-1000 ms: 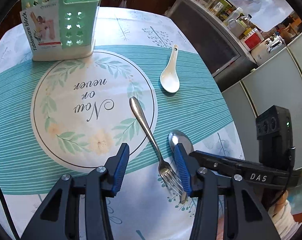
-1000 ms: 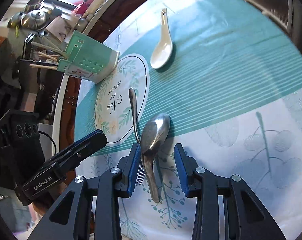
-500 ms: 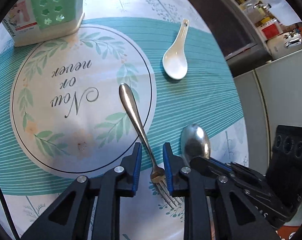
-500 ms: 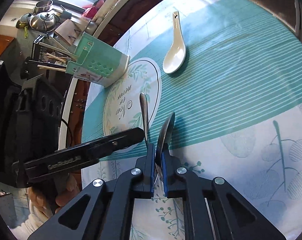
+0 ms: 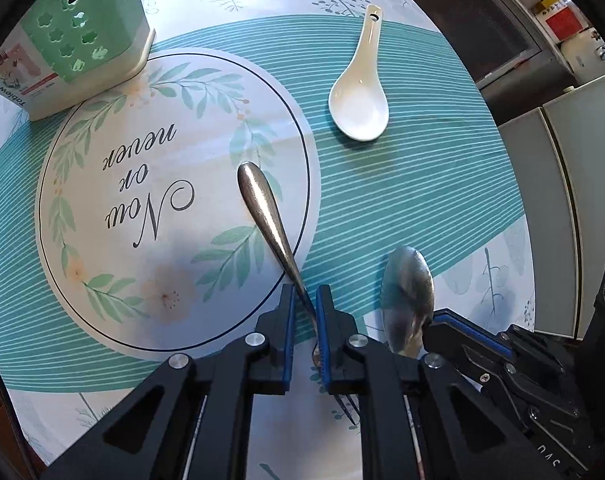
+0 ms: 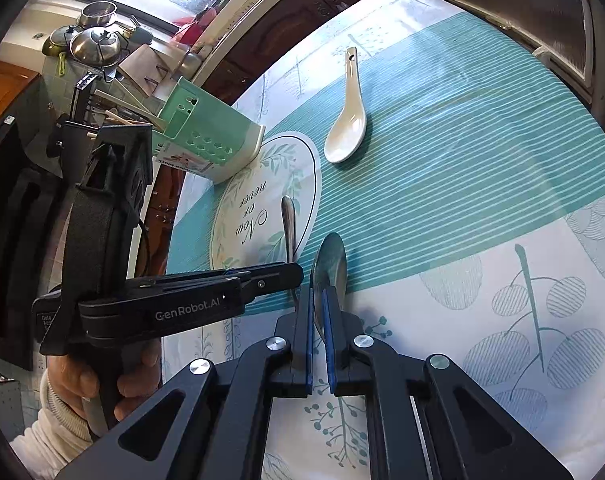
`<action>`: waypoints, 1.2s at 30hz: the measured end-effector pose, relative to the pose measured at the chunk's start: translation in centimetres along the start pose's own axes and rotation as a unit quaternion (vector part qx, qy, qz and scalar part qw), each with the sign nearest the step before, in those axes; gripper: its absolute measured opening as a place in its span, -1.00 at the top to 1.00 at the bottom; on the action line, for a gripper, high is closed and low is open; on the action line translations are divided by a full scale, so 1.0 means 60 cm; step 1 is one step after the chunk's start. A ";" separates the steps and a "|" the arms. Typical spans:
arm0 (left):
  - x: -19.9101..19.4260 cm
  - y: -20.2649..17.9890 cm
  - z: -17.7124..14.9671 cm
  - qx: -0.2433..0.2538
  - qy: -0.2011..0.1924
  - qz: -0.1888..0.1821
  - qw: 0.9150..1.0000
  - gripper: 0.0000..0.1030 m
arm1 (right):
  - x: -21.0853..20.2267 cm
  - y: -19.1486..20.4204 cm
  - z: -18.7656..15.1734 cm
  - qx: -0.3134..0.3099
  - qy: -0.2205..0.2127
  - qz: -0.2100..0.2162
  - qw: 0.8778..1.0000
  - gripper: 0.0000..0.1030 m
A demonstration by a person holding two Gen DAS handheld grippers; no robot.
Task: Organize utensils
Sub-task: 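Grasp the steel fork with the left tool while the right tool grasps the steel spoon, then carry the fork and steel spoon up over the green holder with both tools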
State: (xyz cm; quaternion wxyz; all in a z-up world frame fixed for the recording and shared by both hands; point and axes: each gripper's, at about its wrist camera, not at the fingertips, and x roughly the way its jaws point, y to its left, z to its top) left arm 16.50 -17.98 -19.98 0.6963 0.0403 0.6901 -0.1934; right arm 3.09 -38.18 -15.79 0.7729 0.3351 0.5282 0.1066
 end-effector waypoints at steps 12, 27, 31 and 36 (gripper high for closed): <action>0.019 -0.041 0.025 0.031 0.007 0.027 0.999 0.89 | 0.010 0.017 0.020 -0.024 -0.006 -0.052 0.998 0.80; 0.015 -0.018 0.009 0.066 0.027 0.042 0.997 0.93 | 0.039 -0.028 0.037 0.036 0.021 -0.002 0.999 0.52; 0.016 -0.030 0.020 0.070 0.029 0.058 0.995 0.93 | 0.056 -0.013 0.043 0.030 0.025 -0.023 0.999 0.52; 0.016 -0.032 0.024 0.075 0.021 0.053 0.996 0.95 | 0.084 0.005 0.048 0.019 0.028 -0.042 0.999 0.59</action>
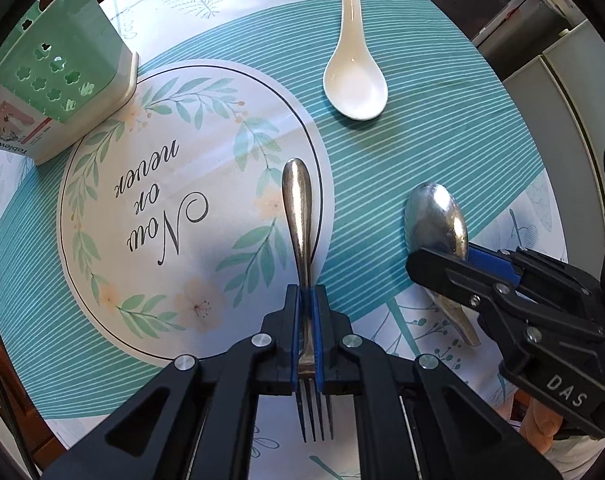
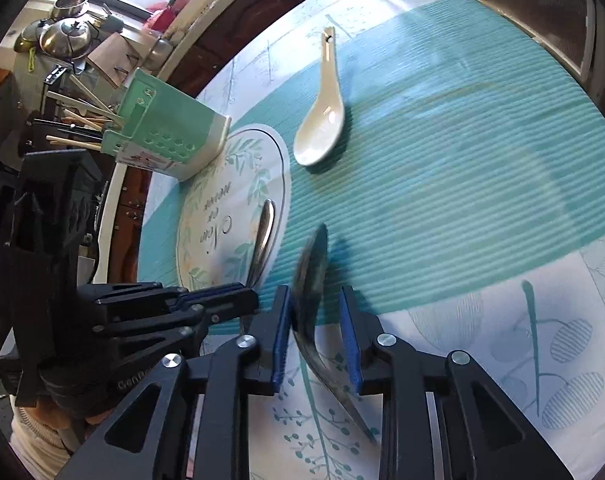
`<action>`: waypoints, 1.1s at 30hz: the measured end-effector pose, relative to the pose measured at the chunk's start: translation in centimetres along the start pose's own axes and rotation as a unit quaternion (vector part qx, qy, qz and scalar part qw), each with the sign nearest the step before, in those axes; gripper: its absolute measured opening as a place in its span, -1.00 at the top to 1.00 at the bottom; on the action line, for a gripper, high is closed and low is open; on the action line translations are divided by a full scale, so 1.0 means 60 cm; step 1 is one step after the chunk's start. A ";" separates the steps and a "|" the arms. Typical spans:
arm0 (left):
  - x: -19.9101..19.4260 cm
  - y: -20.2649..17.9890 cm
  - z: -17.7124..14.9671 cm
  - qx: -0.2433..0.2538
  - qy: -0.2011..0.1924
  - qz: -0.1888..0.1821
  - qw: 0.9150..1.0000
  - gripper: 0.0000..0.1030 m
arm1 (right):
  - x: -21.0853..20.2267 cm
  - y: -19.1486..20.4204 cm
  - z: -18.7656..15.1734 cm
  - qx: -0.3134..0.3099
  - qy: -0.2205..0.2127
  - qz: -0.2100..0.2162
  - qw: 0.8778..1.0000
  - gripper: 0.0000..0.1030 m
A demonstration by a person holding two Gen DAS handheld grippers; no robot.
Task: Organize utensils
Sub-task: 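Carry the fork and steel spoon up over the green holder with both tools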
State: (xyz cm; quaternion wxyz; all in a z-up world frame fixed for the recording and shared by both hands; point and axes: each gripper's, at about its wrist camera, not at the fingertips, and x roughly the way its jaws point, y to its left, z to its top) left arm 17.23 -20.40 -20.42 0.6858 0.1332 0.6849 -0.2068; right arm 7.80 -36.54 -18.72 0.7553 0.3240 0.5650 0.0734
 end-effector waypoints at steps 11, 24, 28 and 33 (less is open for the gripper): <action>-0.059 0.037 -0.052 -0.018 -0.133 -0.069 0.989 0.96 | -0.006 0.030 0.003 -0.024 -0.012 0.040 0.999 0.89; -0.236 0.081 -0.072 -0.017 -0.366 -0.023 0.930 0.96 | -0.048 0.139 0.091 -0.068 -0.071 0.089 0.991 0.89; -0.299 0.119 -0.034 -0.036 -0.436 -0.002 0.899 0.96 | -0.072 0.199 0.152 -0.089 -0.107 0.116 0.984 0.89; -0.360 0.180 0.010 -0.064 -0.511 0.008 0.857 0.96 | -0.079 0.270 0.246 -0.088 -0.159 0.172 0.968 0.89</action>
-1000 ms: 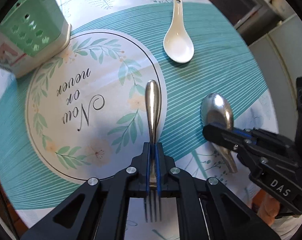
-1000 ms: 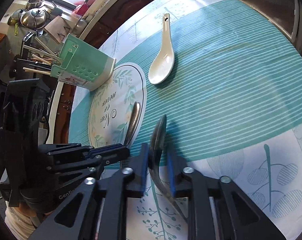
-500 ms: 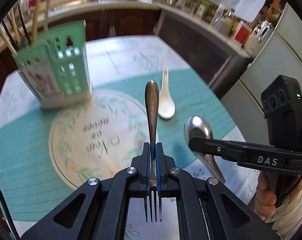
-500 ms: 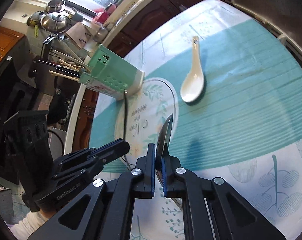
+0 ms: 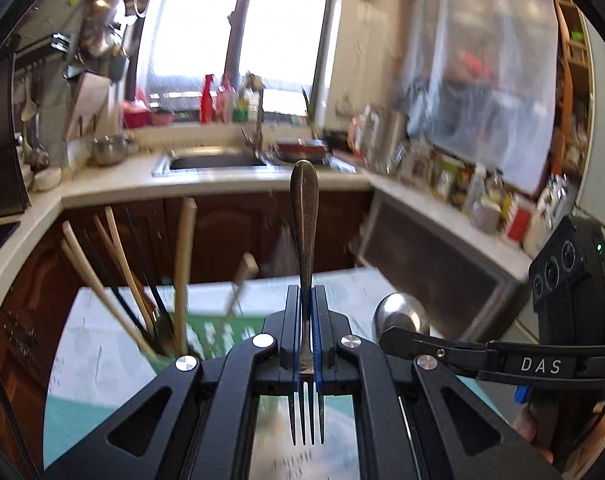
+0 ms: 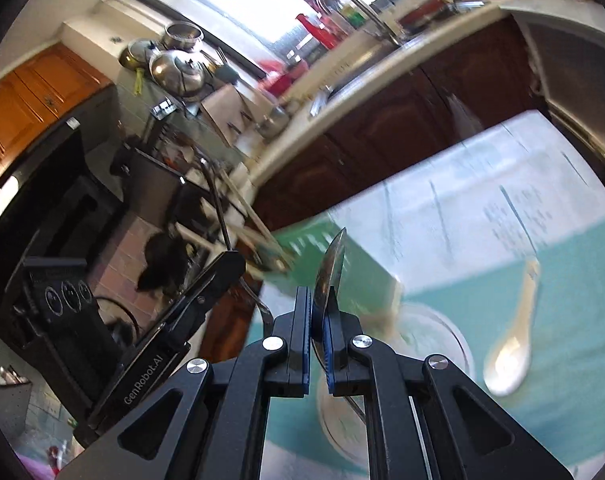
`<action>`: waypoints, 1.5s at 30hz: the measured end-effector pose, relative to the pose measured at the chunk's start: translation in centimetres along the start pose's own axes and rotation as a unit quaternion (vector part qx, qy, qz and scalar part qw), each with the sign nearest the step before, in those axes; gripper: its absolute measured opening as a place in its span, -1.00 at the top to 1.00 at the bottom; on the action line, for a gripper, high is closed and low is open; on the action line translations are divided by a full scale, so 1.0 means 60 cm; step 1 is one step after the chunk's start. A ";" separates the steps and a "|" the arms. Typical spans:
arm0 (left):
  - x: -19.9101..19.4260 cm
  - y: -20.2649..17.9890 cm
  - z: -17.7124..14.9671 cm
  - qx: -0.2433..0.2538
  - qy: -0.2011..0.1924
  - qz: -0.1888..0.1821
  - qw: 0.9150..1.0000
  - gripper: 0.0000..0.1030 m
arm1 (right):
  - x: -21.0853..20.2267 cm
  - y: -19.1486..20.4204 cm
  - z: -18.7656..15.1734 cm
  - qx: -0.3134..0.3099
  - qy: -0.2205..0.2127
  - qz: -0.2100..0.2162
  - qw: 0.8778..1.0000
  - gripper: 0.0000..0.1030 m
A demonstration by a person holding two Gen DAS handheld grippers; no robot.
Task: Organize utensils
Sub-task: 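Carry the fork and steel spoon up over the green holder with both tools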
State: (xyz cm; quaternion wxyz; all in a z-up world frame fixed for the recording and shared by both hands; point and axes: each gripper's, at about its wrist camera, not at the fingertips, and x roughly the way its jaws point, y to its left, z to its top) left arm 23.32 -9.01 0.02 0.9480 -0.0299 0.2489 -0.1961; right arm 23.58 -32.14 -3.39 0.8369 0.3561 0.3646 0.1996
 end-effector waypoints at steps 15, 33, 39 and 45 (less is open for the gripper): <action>0.050 0.026 0.005 0.052 -0.109 0.013 0.993 0.95 | 0.231 0.025 0.129 0.009 -0.058 0.062 0.996 0.89; -0.012 0.052 -0.041 0.017 -0.143 0.004 0.990 0.95 | 0.388 0.007 0.038 -0.141 -0.079 0.111 0.981 0.89; -0.006 0.047 -0.052 0.025 -0.137 0.002 0.990 0.95 | 0.398 0.000 -0.033 -0.202 -0.045 0.060 0.976 0.89; 0.010 0.058 -0.061 0.024 -0.121 0.016 0.992 0.95 | 0.378 -0.022 -0.073 -0.212 -0.035 0.016 0.976 0.73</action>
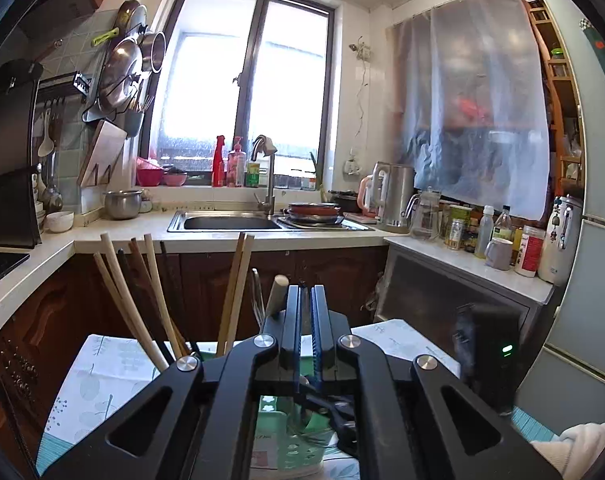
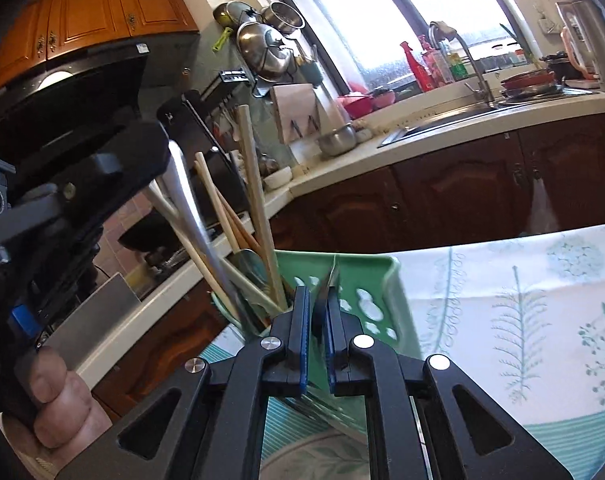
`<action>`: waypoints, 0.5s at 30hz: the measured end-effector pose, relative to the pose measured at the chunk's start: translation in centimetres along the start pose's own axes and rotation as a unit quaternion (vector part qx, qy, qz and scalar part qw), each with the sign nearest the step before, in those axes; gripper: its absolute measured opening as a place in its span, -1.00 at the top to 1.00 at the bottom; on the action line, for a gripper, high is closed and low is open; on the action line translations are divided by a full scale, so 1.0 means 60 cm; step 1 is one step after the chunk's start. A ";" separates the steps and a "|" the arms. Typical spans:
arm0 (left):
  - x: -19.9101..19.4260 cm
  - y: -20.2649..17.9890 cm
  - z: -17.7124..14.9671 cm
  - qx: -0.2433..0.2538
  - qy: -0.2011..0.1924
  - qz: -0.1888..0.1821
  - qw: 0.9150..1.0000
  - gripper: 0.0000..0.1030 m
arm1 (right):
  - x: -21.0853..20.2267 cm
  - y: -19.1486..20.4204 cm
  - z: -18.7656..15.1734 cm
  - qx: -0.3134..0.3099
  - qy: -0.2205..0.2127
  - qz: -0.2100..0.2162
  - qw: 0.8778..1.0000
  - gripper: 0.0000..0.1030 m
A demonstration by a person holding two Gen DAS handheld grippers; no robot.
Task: Organize utensils
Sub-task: 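Carry the fork and steel spoon up over the green holder with both tools, then lower the steel fork into the holder with the left tool while the right tool lowers the steel spoon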
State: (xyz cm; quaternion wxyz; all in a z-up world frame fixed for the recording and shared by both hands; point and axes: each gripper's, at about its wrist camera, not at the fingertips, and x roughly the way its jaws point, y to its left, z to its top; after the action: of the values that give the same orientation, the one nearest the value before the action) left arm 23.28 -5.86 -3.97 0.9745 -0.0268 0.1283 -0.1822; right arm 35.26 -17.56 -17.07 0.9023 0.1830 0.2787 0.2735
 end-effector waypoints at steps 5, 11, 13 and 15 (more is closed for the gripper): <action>0.007 0.008 -0.008 0.004 0.017 0.000 1.000 0.95 | -0.021 -0.005 0.004 -0.003 0.001 -0.011 1.000 0.70; 0.007 0.022 -0.008 -0.005 0.042 -0.021 0.999 0.95 | -0.065 0.012 0.033 -0.023 -0.010 0.005 1.000 0.59; 0.008 0.027 -0.006 -0.006 0.048 -0.025 0.999 0.95 | -0.077 0.024 0.040 -0.035 -0.006 0.016 0.999 0.59; 0.009 0.030 -0.003 -0.008 0.053 -0.026 0.998 0.95 | -0.080 0.037 0.044 -0.053 0.002 0.022 0.998 0.59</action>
State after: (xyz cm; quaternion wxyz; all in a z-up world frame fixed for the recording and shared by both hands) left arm 24.33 -4.38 -4.45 0.9609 -0.0277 0.1809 -0.2078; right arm 32.64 -19.14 -12.03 0.9039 0.1407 0.2617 0.3076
